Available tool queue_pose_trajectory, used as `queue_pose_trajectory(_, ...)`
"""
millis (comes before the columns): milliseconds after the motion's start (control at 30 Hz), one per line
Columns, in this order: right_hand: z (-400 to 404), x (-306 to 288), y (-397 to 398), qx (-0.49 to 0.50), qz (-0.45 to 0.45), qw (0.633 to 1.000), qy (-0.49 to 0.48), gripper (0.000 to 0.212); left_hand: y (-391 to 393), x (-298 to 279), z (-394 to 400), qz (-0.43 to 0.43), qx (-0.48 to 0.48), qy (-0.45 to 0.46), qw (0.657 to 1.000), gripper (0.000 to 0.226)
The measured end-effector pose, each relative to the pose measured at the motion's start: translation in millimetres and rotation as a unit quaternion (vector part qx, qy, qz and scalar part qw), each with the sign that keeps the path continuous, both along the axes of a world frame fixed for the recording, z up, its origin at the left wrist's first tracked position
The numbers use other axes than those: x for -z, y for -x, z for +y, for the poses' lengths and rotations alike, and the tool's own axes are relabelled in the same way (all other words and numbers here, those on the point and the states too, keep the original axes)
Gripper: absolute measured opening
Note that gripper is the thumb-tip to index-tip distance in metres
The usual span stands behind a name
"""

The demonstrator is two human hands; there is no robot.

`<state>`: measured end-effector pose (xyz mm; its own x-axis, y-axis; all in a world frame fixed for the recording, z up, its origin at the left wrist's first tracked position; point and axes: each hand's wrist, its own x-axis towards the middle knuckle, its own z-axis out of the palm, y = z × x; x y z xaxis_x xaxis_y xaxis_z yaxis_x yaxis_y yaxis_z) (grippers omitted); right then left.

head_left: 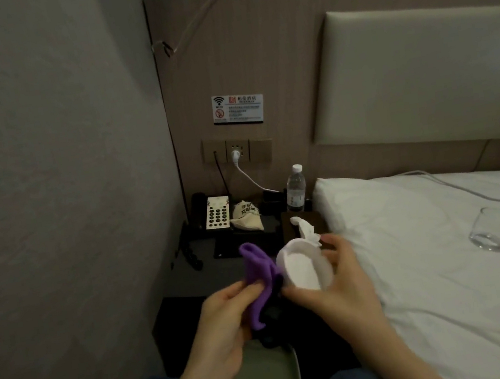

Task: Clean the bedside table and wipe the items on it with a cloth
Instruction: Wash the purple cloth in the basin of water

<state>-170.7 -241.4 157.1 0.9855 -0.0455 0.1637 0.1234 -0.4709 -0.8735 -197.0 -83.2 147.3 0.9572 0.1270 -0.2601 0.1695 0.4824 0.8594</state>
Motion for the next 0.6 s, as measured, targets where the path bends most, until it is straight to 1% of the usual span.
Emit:
queue_pose_trajectory(33, -4.1, -2.0, -1.3, -0.019, 0.083, 0.988, -0.128, 0.104, 0.4, 1.0, 3.9, -0.008, -0.041, 0.033, 0.999, 0.020)
queue_pose_trajectory(67, -7.9, -4.1, -2.4, -0.051, 0.171, 0.945, -0.273, 0.102, 0.2, 1.2, 8.1, -0.026, -0.092, 0.038, 0.995, 0.017)
queue_pose_trajectory(100, -11.3, -5.2, -3.2, -0.083, 0.249, 0.873, -0.411, 0.094, 0.7, -0.7, 11.3, -0.055, -0.140, 0.005, 0.989, 0.015)
queue_pose_trajectory(133, -13.0, -5.4, -3.9, -0.108, 0.305, 0.790, -0.520, 0.082, 2.7, -5.2, 12.4, -0.089, -0.175, -0.051, 0.979, 0.015)
queue_pose_trajectory(167, -12.3, -4.9, -3.6, -0.123, 0.334, 0.723, -0.592, 0.069, 6.1, -11.5, 11.6, -0.133, -0.190, -0.107, 0.967, 0.017)
queue_pose_trajectory(200, -10.2, -4.6, -3.0, -0.137, 0.341, 0.681, -0.634, 0.058, 9.4, -17.6, 8.5, -0.183, -0.181, -0.154, 0.954, 0.019)
queue_pose_trajectory(233, -7.2, -4.7, -1.9, -0.154, 0.339, 0.657, -0.656, 0.052, 11.8, -22.4, 2.2, -0.230, -0.147, -0.189, 0.943, 0.023)
queue_pose_trajectory(267, -3.4, -6.0, -0.7, -0.174, 0.338, 0.639, -0.668, 0.051, 13.7, -24.5, -6.8, -0.266, -0.093, -0.225, 0.933, 0.028)
queue_pose_trajectory(300, 0.9, -7.8, 1.0, -0.191, 0.341, 0.628, -0.672, 0.056, 15.2, -23.6, -18.0, -0.295, -0.039, -0.277, 0.914, 0.033)
queue_pose_trajectory(333, 4.4, -9.2, 2.2, -0.194, 0.347, 0.629, -0.668, 0.062, 16.1, -19.4, -29.6, -0.321, -0.010, -0.355, 0.878, 0.039)
queue_pose_trajectory(367, 6.2, -9.8, 3.6, -0.192, 0.351, 0.636, -0.660, 0.067, 16.8, -14.3, -39.3, -0.334, -0.011, -0.444, 0.832, 0.042)
queue_pose_trajectory(400, 6.6, -9.2, 5.4, -0.190, 0.356, 0.640, -0.654, 0.066, 16.0, -10.3, -44.3, -0.335, -0.022, -0.505, 0.795, 0.041)
queue_pose_trajectory(433, 7.5, -10.1, 8.4, -0.194, 0.359, 0.644, -0.647, 0.063, 13.4, -7.9, -44.8, -0.327, -0.027, -0.523, 0.787, 0.040)
queue_pose_trajectory(467, 8.2, -10.8, 11.0, -0.198, 0.359, 0.654, -0.636, 0.061, 9.5, -9.2, -42.2, -0.308, -0.023, -0.506, 0.805, 0.039)
queue_pose_trajectory(500, 9.5, -9.6, 13.0, -0.194, 0.354, 0.674, -0.619, 0.061, 4.2, -11.3, -37.8, -0.280, -0.016, -0.462, 0.841, 0.037)
queue_pose_trajectory(567, 11.5, -7.4, 14.6, -0.163, 0.344, 0.728, -0.570, 0.065, -8.6, -18.7, -28.7, -0.188, 0.017, -0.320, 0.928, 0.033)
queue_pose_trajectory(600, 12.1, -7.3, 13.3, -0.147, 0.342, 0.746, -0.552, 0.067, -14.3, -20.4, -23.8, -0.152, 0.037, -0.258, 0.954, 0.031)
